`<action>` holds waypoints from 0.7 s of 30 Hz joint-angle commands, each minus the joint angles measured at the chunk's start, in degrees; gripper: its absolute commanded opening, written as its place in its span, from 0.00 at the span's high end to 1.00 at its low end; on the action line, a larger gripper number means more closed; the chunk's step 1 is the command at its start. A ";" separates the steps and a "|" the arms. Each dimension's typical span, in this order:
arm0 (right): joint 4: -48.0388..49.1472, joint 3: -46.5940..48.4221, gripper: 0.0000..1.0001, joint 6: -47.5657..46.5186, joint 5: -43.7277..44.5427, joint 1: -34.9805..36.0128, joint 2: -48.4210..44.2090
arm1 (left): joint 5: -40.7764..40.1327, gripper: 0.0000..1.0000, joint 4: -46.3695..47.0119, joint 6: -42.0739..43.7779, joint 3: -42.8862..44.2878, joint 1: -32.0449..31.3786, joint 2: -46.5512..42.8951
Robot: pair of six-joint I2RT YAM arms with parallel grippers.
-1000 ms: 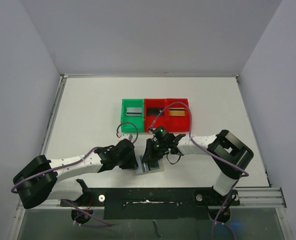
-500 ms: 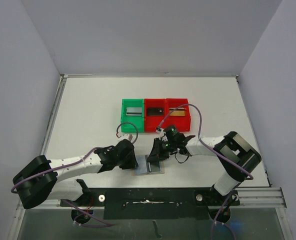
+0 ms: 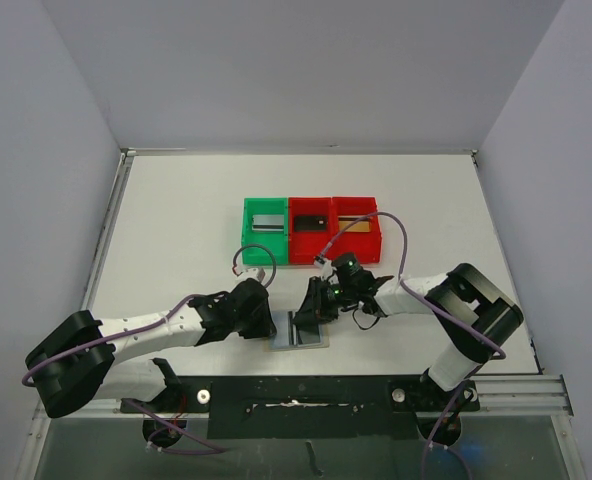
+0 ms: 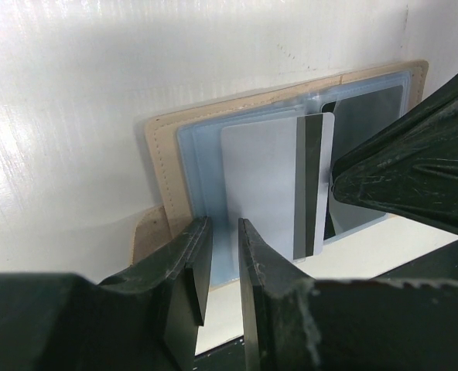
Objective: Take the credit cards out of the card holder
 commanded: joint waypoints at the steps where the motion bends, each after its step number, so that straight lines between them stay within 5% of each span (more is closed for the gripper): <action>1: 6.50 -0.97 0.85 2.91 -1.30 0.71 -0.16 | -0.83 0.80 -2.15 0.42 -0.89 0.19 0.49; 21: -14.82 6.60 0.67 -0.43 17.33 5.56 -1.17 | -0.65 0.80 -2.12 0.51 -1.07 0.19 0.26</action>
